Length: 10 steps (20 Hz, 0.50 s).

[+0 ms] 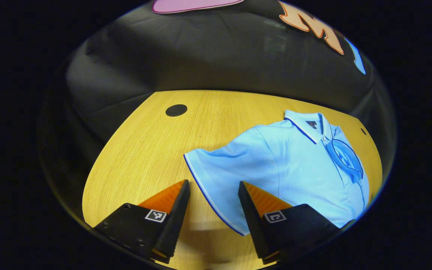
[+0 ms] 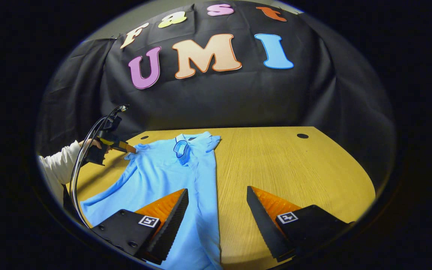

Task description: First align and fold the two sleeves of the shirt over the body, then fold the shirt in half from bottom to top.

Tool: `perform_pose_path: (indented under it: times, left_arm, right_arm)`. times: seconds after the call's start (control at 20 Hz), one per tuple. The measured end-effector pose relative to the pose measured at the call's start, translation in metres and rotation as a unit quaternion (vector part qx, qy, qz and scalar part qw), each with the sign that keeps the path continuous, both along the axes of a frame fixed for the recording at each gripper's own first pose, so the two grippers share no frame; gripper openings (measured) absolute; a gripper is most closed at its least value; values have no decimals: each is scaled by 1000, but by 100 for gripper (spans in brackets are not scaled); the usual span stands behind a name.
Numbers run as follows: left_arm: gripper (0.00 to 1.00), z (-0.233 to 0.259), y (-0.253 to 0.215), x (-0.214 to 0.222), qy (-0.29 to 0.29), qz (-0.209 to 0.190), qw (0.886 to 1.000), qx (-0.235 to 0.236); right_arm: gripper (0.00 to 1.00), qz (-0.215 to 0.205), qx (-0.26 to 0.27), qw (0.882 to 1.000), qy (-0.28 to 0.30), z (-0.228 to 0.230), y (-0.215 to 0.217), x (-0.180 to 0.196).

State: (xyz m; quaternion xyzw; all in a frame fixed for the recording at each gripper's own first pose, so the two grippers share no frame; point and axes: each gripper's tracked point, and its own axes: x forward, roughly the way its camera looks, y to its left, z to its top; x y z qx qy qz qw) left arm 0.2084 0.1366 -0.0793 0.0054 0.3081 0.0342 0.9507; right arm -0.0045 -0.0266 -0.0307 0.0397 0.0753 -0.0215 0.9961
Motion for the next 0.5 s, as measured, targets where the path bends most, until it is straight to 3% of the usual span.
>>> perform_pose_path:
  times: [0.05,0.1,0.15,0.25,0.3,0.4,0.5]
  left_arm:
    - [77,-1,-2,-1,3,-4,1000,2]
    - [66,-1,-6,0,1,-10,1000,3]
    - [64,-1,-10,0,4,-16,1000,0]
    - [40,0,-18,2,2,-26,1000,-7]
    - [20,0,-20,4,-2,-25,1000,-11]
    - [4,2,-20,7,-10,-21,1000,-18]
    - [0,2,-24,8,-17,-23,999,-31]
  right_arm:
    - [98,-2,1,1000,-1,0,-3,-1]
    - [98,-4,3,1000,-3,1,-5,-2]
    - [98,-5,7,1000,-6,3,-7,-3]
    - [98,-4,17,1000,-11,5,-7,-5]
    - [98,-3,20,1000,-13,5,-7,-6]
    - [98,-5,20,1000,-14,4,-10,-9]
    - [98,-8,16,1000,-14,3,-13,-12]
